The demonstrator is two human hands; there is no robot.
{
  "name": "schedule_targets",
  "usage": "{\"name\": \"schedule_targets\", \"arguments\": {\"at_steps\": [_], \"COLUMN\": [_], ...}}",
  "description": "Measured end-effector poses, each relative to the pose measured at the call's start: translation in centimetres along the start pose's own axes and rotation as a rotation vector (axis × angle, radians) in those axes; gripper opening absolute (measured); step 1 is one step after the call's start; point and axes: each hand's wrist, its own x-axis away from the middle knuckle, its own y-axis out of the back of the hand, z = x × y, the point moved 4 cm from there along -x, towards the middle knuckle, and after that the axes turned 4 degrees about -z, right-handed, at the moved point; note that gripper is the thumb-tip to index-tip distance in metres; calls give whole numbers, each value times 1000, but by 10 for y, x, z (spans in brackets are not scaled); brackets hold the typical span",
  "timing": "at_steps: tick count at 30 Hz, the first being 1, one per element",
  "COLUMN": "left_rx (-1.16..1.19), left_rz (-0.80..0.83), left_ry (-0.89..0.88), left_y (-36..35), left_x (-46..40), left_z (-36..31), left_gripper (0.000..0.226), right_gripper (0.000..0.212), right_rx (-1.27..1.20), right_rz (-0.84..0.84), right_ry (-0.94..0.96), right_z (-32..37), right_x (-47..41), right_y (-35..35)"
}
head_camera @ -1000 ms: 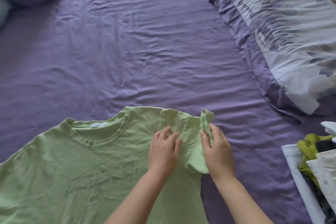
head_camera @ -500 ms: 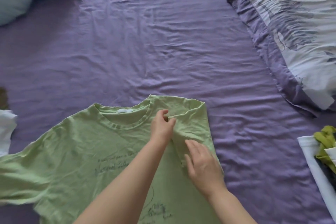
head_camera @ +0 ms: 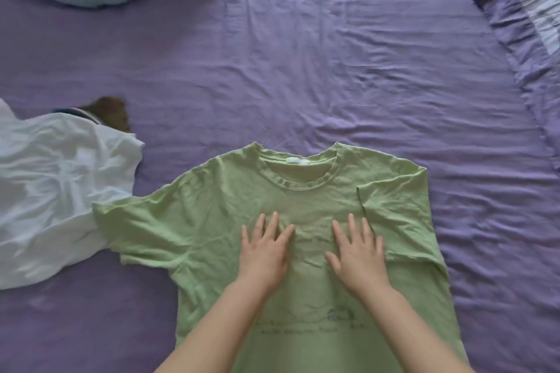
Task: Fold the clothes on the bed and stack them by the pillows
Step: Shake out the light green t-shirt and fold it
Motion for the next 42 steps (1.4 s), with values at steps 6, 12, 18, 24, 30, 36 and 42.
{"name": "schedule_targets", "arguments": {"at_steps": [6, 12, 18, 24, 30, 36, 42], "left_rx": [112, 41, -100, 131, 717, 713, 835], "left_rz": [-165, -341, -307, -399, -299, -389, -476], "left_ry": [93, 323, 424, 364, 292, 179, 192], "left_y": [24, 57, 73, 91, 99, 112, 120], "left_x": [16, 28, 31, 35, 45, 39, 39], "left_z": [84, 205, 281, 296, 295, 302, 303], "left_gripper": [55, 58, 52, 23, 15, 9, 14], "right_gripper": [65, 66, 64, 72, 80, 52, 25], "right_rx": [-42, 3, 95, 158, 75, -249, -601], "right_rz": [-82, -121, -110, -34, 18, -274, -20], "right_ry": [167, 314, 407, 352, 243, 499, 634], "right_z": [107, 194, 253, 276, 292, 321, 349], "right_x": [-3, -14, -24, -46, -64, -60, -66], "right_y": [-7, -5, -10, -16, -3, 43, 75]}}
